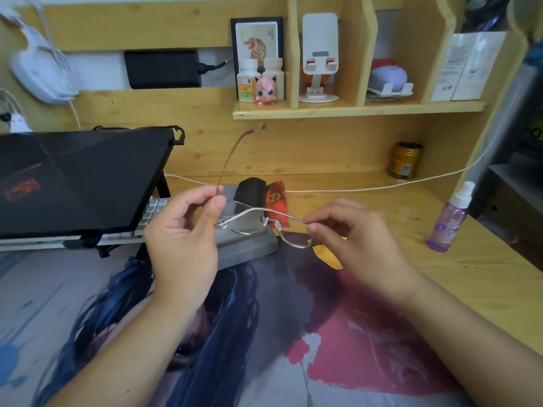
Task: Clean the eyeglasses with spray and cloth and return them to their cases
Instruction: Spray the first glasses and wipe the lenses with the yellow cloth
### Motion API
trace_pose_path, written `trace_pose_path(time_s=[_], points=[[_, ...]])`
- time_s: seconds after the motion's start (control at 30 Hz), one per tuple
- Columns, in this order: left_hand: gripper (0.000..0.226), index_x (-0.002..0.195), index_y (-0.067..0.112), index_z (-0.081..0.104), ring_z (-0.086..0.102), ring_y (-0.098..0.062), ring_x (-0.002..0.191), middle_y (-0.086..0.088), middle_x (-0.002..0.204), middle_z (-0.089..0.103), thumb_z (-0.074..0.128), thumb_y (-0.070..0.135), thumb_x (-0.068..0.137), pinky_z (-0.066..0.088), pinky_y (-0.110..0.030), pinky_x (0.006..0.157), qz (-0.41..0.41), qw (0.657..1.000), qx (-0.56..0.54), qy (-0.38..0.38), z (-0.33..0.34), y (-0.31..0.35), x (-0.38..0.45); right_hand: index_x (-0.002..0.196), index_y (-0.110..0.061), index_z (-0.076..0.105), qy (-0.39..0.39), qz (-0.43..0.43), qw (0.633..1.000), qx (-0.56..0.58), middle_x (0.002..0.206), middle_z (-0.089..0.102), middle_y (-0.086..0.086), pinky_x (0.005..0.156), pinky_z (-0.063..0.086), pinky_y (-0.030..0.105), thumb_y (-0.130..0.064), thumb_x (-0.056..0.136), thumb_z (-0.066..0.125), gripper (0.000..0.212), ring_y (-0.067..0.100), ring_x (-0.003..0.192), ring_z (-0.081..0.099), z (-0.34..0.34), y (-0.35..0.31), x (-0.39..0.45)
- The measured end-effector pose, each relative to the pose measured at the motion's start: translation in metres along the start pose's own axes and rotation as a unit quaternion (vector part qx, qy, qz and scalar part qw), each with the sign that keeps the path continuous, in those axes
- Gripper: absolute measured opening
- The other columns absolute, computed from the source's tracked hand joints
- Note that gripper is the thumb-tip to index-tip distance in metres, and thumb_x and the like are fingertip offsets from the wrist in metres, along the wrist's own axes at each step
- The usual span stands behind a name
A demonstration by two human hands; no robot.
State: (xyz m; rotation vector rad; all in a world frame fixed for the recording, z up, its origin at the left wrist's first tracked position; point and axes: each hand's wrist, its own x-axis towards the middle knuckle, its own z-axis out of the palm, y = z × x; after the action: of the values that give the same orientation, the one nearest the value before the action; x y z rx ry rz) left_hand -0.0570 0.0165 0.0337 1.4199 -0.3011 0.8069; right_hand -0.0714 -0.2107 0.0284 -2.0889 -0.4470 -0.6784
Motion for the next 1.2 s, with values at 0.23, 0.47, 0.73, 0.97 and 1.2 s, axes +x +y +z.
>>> trace_pose_path(time_s=[0.23, 0.47, 0.73, 0.97, 1.2], points=[[0.018, 0.104, 0.016, 0.07, 0.067, -0.022, 0.093, -0.004, 0.096, 0.07, 0.068, 0.003, 0.092, 0.054, -0.037, 0.087, 0.112, 0.993, 0.019, -0.044, -0.004, 0.003, 0.0, 0.086, -0.011, 0.072, 0.063, -0.06, 0.994, 0.069, 0.08, 0.066, -0.001, 0.064, 0.05, 0.029, 0.002, 0.088, 0.072, 0.013, 0.018, 0.072, 0.065, -0.01, -0.006, 0.0], [0.016, 0.097, 0.007, 0.073, 0.068, -0.018, 0.092, -0.003, 0.095, 0.07, 0.071, -0.005, 0.087, 0.052, -0.031, 0.083, 0.239, 0.953, 0.129, -0.136, -0.013, -0.008, 0.009, 0.092, -0.015, 0.073, 0.092, -0.083, 0.992, 0.008, 0.093, 0.064, 0.0, 0.076, 0.045, 0.017, 0.007, 0.088, 0.07, 0.022, 0.012, 0.086, 0.063, -0.009, 0.009, 0.003], [0.018, 0.102, 0.0, 0.077, 0.069, -0.018, 0.087, -0.008, 0.094, 0.07, 0.069, -0.01, 0.089, 0.053, -0.028, 0.075, 0.251, 0.939, 0.176, -0.153, -0.016, -0.015, 0.011, 0.091, -0.009, 0.073, 0.099, -0.09, 0.99, 0.035, 0.093, 0.065, 0.001, 0.079, 0.051, 0.027, 0.004, 0.088, 0.071, 0.014, 0.018, 0.088, 0.064, -0.014, 0.008, 0.003], [0.019, 0.106, -0.001, 0.075, 0.066, -0.021, 0.082, -0.01, 0.094, 0.068, 0.067, -0.008, 0.09, 0.051, -0.032, 0.068, 0.271, 0.934, 0.195, -0.125, -0.014, -0.017, 0.01, 0.093, -0.01, 0.074, 0.076, -0.085, 0.992, 0.049, 0.095, 0.066, 0.002, 0.08, 0.048, 0.024, -0.004, 0.093, 0.066, 0.01, 0.019, 0.092, 0.064, -0.014, 0.007, 0.002], [0.023, 0.098, 0.009, 0.081, 0.066, -0.011, 0.082, -0.001, 0.091, 0.07, 0.072, -0.008, 0.086, 0.052, -0.024, 0.073, 0.202, 0.94, 0.232, -0.146, -0.01, -0.018, 0.008, 0.095, -0.018, 0.074, 0.013, -0.01, 0.999, 0.031, 0.095, 0.064, -0.004, 0.079, 0.056, 0.034, -0.02, 0.09, 0.074, 0.006, 0.018, 0.085, 0.068, -0.003, 0.019, -0.001]])
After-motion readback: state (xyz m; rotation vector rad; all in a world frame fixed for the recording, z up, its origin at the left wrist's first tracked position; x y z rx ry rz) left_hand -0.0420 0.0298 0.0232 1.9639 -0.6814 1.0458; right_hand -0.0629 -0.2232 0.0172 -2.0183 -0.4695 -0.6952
